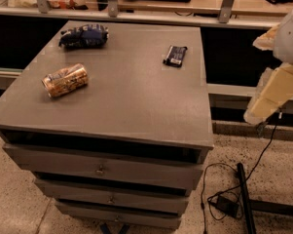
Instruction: Move rxbar chocolate near orange can
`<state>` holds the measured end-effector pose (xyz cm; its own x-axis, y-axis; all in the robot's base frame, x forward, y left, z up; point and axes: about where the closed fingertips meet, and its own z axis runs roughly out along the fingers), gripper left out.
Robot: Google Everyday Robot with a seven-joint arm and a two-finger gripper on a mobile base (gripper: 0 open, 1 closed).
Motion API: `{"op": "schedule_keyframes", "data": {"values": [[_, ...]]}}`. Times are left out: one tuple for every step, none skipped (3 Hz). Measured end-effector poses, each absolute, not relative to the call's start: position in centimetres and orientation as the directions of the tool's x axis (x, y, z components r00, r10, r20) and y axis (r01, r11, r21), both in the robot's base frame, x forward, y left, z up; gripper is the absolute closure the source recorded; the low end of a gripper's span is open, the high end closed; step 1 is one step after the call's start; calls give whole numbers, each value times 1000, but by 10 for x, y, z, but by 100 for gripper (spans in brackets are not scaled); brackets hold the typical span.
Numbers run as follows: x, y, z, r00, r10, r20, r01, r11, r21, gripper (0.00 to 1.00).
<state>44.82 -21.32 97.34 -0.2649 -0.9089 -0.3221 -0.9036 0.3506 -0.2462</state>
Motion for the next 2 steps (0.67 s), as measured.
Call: {"op": "schedule_keyframes", "data": {"values": [[455,-213,949,-331,-797,-505,-858,476,-190,0],[466,-203,923,-361,-602,-713,-787,606,-113,0]]}}
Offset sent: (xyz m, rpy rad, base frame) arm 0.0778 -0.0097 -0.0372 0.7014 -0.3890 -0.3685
